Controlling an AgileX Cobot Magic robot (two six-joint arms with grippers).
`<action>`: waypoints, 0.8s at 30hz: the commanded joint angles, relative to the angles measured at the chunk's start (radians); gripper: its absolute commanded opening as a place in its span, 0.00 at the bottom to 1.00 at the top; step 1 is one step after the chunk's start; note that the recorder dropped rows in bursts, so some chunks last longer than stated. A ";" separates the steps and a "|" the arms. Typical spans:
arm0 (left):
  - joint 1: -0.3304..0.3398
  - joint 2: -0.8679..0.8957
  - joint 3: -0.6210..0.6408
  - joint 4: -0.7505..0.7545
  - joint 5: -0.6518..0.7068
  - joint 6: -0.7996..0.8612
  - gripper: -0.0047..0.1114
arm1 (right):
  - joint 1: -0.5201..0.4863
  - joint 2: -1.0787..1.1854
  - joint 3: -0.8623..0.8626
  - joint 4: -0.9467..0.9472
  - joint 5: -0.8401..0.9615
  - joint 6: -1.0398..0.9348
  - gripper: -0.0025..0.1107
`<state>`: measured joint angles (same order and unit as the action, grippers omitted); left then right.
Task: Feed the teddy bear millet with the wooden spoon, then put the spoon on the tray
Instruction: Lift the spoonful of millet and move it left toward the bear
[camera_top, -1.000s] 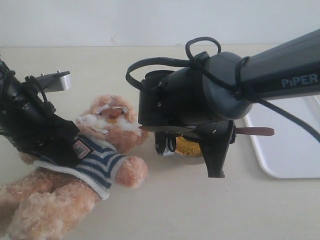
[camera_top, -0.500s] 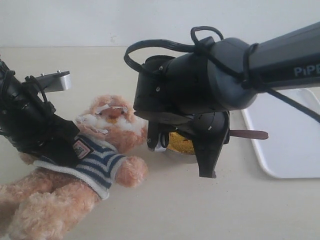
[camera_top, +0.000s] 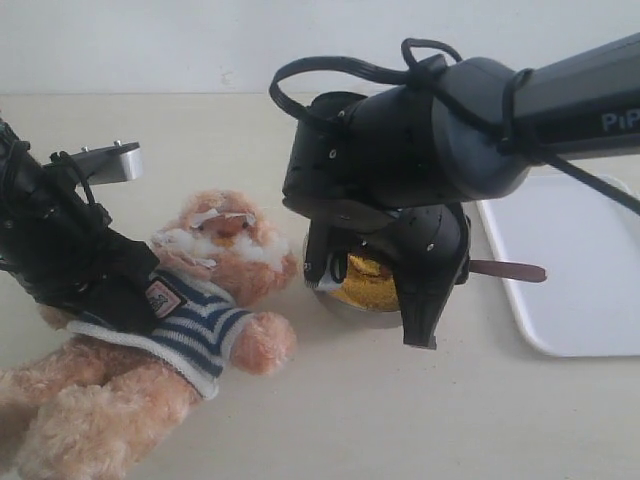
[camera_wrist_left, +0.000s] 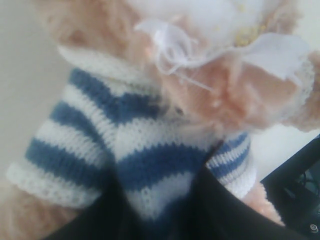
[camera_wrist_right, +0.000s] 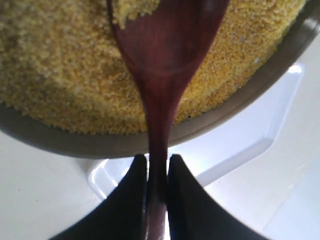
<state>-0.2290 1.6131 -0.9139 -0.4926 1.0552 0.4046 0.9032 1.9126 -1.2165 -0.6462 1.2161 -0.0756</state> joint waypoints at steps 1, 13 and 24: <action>-0.002 -0.002 -0.004 -0.007 0.008 -0.006 0.07 | -0.016 -0.006 -0.004 0.012 0.005 -0.003 0.02; -0.002 -0.002 -0.004 -0.007 0.008 -0.006 0.07 | -0.016 -0.006 -0.115 0.086 0.005 -0.056 0.02; -0.002 -0.002 -0.004 -0.006 0.009 -0.006 0.07 | -0.016 -0.029 -0.223 0.138 0.005 -0.077 0.02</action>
<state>-0.2290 1.6131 -0.9139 -0.4926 1.0552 0.4046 0.8888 1.9083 -1.4173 -0.5277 1.2165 -0.1392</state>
